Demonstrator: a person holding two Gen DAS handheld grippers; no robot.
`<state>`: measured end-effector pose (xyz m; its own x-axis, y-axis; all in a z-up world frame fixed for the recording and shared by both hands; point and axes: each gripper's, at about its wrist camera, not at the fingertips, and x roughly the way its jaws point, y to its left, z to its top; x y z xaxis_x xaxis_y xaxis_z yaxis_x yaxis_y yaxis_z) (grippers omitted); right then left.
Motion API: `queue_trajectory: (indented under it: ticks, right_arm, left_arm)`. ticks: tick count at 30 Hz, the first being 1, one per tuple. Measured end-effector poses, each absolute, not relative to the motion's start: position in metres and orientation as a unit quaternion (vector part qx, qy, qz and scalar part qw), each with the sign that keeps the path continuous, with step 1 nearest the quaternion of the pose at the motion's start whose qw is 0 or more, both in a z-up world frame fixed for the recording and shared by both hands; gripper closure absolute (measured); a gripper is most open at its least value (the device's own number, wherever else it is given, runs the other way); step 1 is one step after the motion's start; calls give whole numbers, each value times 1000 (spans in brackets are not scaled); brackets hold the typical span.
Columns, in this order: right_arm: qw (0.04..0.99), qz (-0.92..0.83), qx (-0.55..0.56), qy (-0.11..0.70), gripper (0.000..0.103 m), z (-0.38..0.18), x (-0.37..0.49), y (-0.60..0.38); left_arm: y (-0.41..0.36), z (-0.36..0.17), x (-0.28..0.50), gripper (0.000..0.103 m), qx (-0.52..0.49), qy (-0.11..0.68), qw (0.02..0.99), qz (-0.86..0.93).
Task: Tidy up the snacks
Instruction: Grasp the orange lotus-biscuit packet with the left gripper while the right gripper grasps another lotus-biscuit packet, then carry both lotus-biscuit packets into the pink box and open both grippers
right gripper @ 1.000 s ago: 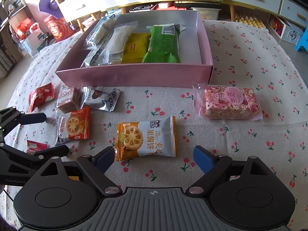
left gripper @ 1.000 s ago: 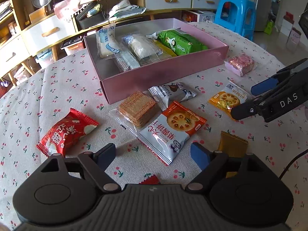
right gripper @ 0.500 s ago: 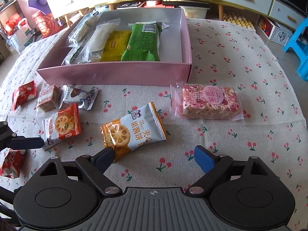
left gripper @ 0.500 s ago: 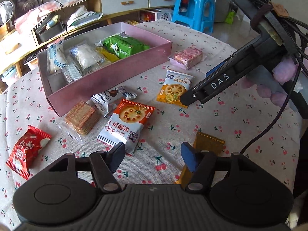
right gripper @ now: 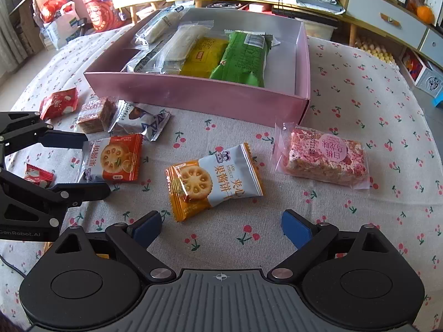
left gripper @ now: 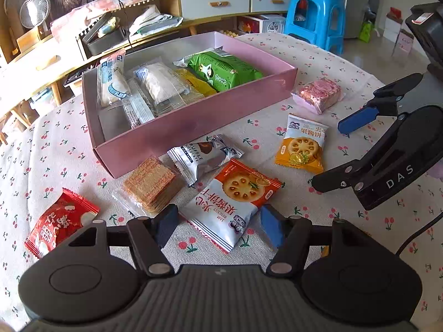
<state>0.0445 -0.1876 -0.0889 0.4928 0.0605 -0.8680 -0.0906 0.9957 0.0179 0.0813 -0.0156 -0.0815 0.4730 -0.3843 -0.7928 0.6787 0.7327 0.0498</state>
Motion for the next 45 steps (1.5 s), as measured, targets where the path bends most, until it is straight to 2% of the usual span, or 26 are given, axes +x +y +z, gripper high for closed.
queue_trajectory:
  ticks: [5,15,19,22,24,28,33,45]
  right_arm:
    - [874,60,-24,481,7,-91,46,-194]
    - [883,67,-25,463,8,-93,52,-194]
    - [886,58,-15,460,9,-93,55,-195]
    - [888,51,-14,457,17,-91,56,-196]
    - [888,49,-12,457,28,-89,57,-196]
    - [887,44,-10,460,34,-87,58,-198]
    - [881,42,14,470,39,-84,60,-202]
    - [858,40,138,494,39,-71,63,-223]
  left_arm:
    - [-22,-81,81,48,188,396,841,-316]
    - [-29,-82,86,41,186,391,843,-319]
    - [-35,-81,85,45,193,391,843,-314]
    - [-36,-80,85,51,193,394,843,-312]
    - [-36,-79,85,53,195,397,842,-309]
    - [-37,-77,84,58,189,407,840,-304]
    - [-35,-74,86,62,171,427,837,-298]
    - [-11,-62,102,66,64,483,828,-276]
